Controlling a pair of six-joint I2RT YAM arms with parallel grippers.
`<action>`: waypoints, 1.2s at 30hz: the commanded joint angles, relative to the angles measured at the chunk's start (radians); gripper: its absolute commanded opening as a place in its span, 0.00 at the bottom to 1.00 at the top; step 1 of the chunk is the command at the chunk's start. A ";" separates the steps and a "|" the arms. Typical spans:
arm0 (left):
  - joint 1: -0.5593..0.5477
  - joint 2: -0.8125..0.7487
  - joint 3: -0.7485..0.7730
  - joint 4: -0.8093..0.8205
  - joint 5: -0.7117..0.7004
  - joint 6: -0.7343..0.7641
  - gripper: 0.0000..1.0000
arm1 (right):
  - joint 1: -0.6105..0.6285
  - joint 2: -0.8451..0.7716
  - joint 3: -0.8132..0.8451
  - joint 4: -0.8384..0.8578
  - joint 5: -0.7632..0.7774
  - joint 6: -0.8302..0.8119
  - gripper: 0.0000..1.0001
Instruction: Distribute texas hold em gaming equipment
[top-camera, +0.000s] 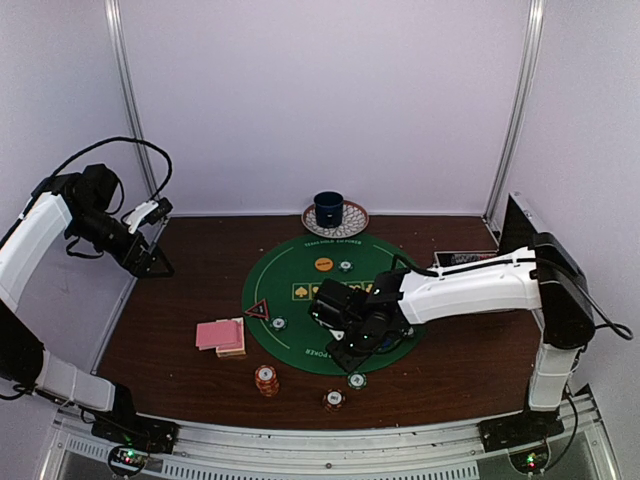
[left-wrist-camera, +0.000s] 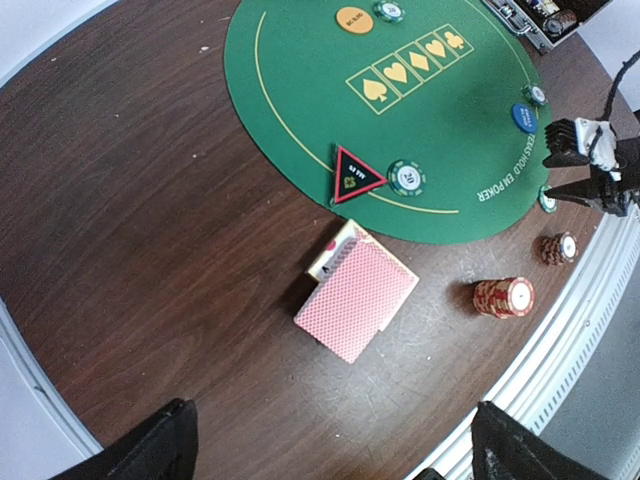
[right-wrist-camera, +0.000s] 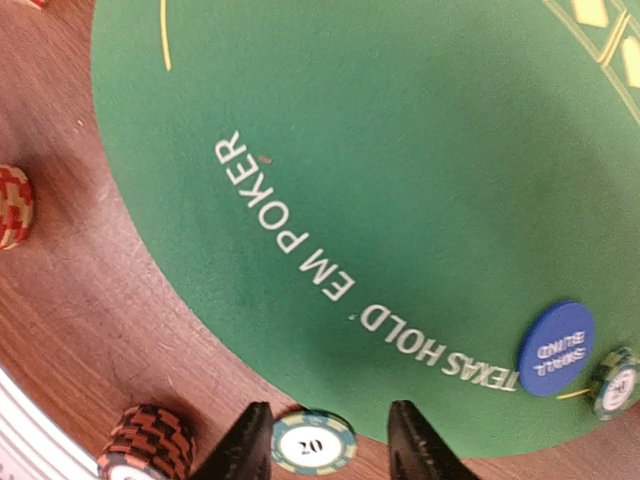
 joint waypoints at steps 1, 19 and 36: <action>-0.001 -0.027 0.029 -0.009 -0.004 0.018 0.98 | 0.016 0.051 0.017 0.017 -0.033 0.001 0.38; -0.001 -0.009 0.053 -0.014 0.003 0.017 0.98 | 0.021 -0.047 -0.255 0.056 -0.048 0.057 0.14; -0.002 0.002 0.062 -0.022 0.008 0.014 0.98 | 0.022 -0.276 -0.323 -0.079 0.036 0.079 0.41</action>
